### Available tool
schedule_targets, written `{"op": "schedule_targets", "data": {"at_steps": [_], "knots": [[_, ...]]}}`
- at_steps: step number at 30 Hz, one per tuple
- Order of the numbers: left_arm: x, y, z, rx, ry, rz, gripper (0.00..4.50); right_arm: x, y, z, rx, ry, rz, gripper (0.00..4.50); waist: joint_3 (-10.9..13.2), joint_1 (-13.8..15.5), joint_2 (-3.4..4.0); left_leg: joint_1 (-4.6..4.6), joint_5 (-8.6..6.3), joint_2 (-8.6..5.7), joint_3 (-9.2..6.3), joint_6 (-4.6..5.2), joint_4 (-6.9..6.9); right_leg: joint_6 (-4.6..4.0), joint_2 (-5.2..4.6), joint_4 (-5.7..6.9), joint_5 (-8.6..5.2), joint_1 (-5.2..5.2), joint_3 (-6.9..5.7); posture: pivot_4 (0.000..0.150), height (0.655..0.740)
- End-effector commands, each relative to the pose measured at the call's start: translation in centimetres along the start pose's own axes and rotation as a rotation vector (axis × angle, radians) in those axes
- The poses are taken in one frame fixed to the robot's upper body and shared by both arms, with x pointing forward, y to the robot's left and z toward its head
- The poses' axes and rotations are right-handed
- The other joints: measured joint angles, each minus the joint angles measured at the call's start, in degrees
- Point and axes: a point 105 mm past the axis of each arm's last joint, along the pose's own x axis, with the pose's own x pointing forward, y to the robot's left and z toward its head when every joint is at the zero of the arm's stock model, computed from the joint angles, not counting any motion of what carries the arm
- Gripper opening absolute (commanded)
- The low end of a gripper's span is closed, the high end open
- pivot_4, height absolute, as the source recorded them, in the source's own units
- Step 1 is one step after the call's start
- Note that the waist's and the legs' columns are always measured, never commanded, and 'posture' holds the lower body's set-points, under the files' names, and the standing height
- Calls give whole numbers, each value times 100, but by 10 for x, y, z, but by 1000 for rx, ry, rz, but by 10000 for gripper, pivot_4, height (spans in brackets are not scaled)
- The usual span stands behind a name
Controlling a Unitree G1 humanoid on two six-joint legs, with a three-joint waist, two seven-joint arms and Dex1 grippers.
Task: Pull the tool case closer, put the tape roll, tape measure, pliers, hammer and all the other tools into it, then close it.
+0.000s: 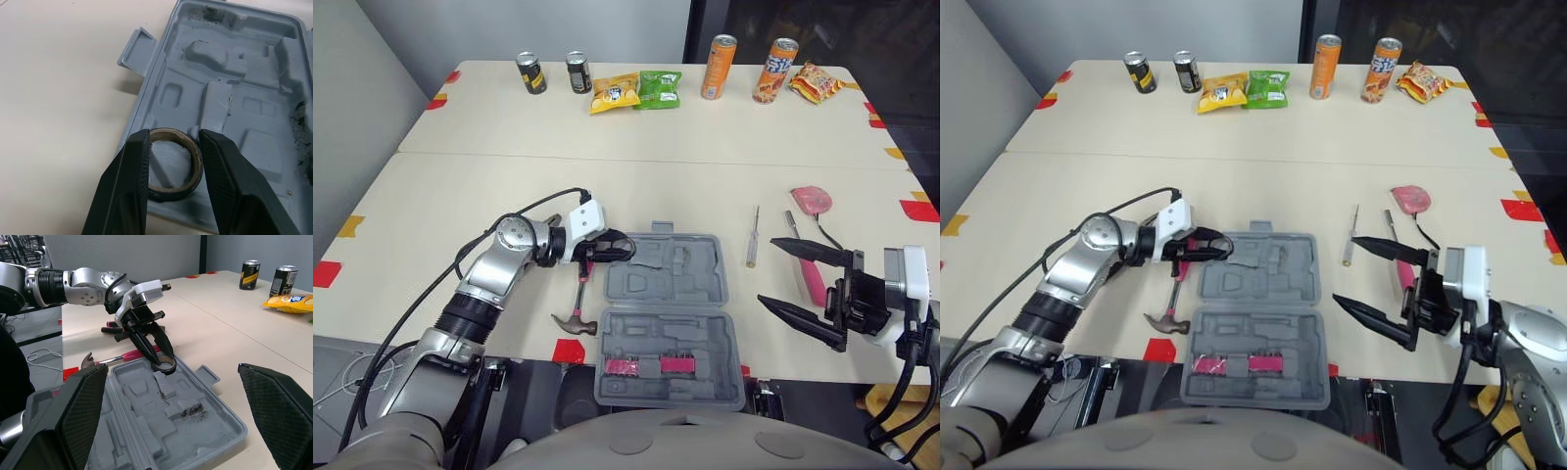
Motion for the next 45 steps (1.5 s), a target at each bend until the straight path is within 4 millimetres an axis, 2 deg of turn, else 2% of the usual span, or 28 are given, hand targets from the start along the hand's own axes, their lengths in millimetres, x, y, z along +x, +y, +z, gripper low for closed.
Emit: {"op": "schedule_targets", "data": {"at_steps": [1,4,9,11,14,18,21,24,28,31,32,35,37,40,41,45], "knots": [[6,1,-8,45,56,-4,16667,1,1,6,-33,-14,4,45000,0,0,0,0,0,0,0,0,0,0,0,0,0,0,0,1500,7400],[6,0,-30,46,150,-5,16667,2,2,6,-34,-13,4,45000,-12,4,5,9,0,0,0,0,0,1,0,-1,0,9,0,1500,7400],[7,-3,-42,39,176,-16,16667,2,2,6,-31,-13,8,45000,-69,6,5,35,-1,0,0,-1,-3,2,0,-11,0,42,0,1500,7400],[7,-3,-40,32,157,-10,16667,2,2,6,-32,-12,9,45000,-93,0,8,35,-1,0,0,-1,-4,2,0,-11,0,42,0,1500,7400],[0,2,-11,-56,-38,49,16667,4,-1,5,-30,-24,-4,45000,-103,-26,13,36,-1,0,0,-2,-5,2,0,-12,0,43,0,1500,7400],[-25,9,14,-120,-190,143,16667,7,-6,4,-5,-50,-45,45000,-92,-50,3,29,-1,2,-3,-2,-7,2,1,-12,0,36,-4,1500,7400],[-46,14,21,-183,-250,262,16667,13,-12,3,-12,-77,-109,45000,-88,-49,0,28,-1,2,-5,-2,-8,1,1,-12,0,33,-6,1500,7400],[-72,16,33,-216,-400,392,16667,24,-19,-3,-30,-79,-199,45000,-82,-75,2,27,-1,2,-4,-2,-11,1,2,-16,-1,33,-7,1500,7400],[-97,10,20,-254,-401,530,16667,36,-21,-8,29,-106,-250,45000,-78,-72,1,27,-2,2,-3,-3,-16,1,3,-28,-1,32,-5,1500,7400],[-111,0,11,-266,-406,571,16667,37,-21,-16,42,-83,-254,45000,-74,-61,0,25,-2,2,-3,-3,-19,2,4,-37,0,34,-5,1500,7400],[-117,-8,5,-280,-405,574,16667,32,-24,-21,56,-72,-276,45000,-74,-62,-2,24,-2,2,-3,-4,-20,3,4,-43,1,34,-5,1500,7400],[-132,-29,-10,-328,-396,598,24753,11,-28,-33,55,-42,-327,45000,-72,-62,-3,24,-6,1,2,-10,-27,3,4,-65,1,40,-2,1500,7400],[-143,-41,-18,-355,-389,617,32204,-6,-27,-41,63,-25,-346,45000,-65,-37,-11,21,-7,-1,4,-11,-35,3,4,-79,1,40,-1,1500,7400],[-165,-60,-41,-402,-331,688,43041,-39,-22,-59,80,43,-378,45000,-59,-24,-22,24,-7,-2,4,-11,-52,5,4,-92,2,44,-1,1500,7400],[-173,-67,-51,-424,-309,719,44604,-51,-20,-64,90,68,-397,45000,-58,-21,-23,26,-7,-2,5,-11,-61,6,4,-98,2,47,-1,1500,7400],[-191,-92,-77,-492,-242,789,44604,-84,-16,-76,114,118,-462,45000,-53,-38,-27,39,-8,-2,8,-12,-90,11,8,-114,1,54,0,1500,7400]]}}
